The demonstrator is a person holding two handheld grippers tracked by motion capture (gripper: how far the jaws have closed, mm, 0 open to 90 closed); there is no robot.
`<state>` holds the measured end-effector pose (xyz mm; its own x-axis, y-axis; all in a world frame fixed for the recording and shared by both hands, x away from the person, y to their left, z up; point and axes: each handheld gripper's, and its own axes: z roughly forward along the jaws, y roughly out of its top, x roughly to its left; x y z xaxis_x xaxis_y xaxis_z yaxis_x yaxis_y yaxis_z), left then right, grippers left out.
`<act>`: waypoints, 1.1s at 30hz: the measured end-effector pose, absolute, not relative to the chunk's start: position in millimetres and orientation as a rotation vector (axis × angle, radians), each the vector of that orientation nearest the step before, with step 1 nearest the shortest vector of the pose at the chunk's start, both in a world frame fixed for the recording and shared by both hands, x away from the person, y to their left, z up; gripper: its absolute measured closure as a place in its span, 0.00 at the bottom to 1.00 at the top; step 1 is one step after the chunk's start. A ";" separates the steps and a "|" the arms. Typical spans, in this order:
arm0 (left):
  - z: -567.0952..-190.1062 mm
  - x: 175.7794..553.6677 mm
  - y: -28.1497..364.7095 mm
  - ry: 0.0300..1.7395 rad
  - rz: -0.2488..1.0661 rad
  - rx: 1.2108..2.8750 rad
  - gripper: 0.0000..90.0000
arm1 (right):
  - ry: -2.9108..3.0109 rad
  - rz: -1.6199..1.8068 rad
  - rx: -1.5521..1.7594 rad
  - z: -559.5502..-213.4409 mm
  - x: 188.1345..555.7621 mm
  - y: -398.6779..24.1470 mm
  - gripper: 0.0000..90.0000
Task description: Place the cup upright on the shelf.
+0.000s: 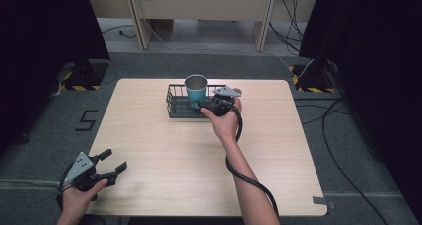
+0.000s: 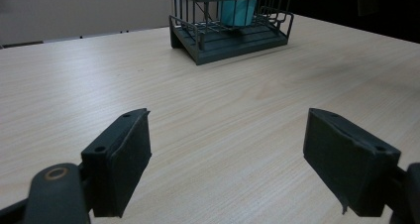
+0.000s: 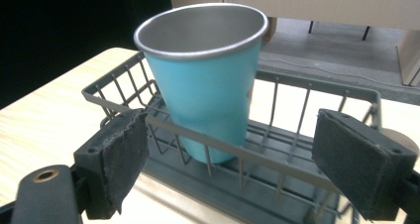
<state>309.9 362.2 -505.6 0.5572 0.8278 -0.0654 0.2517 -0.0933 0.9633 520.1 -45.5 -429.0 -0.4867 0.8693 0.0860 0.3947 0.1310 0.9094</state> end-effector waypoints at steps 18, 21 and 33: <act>-505.4 310.0 362.0 0.926 0.627 1.639 0.20 | 1.917 1.302 1.247 -432.3 502.7 -78.7 0.17; -505.4 310.0 361.9 0.925 0.627 1.639 0.20 | 1.909 1.301 1.252 -433.1 497.7 -86.5 0.17; -505.3 309.9 361.9 0.929 0.629 1.640 0.20 | 1.899 1.294 1.261 -435.3 483.4 -106.4 0.17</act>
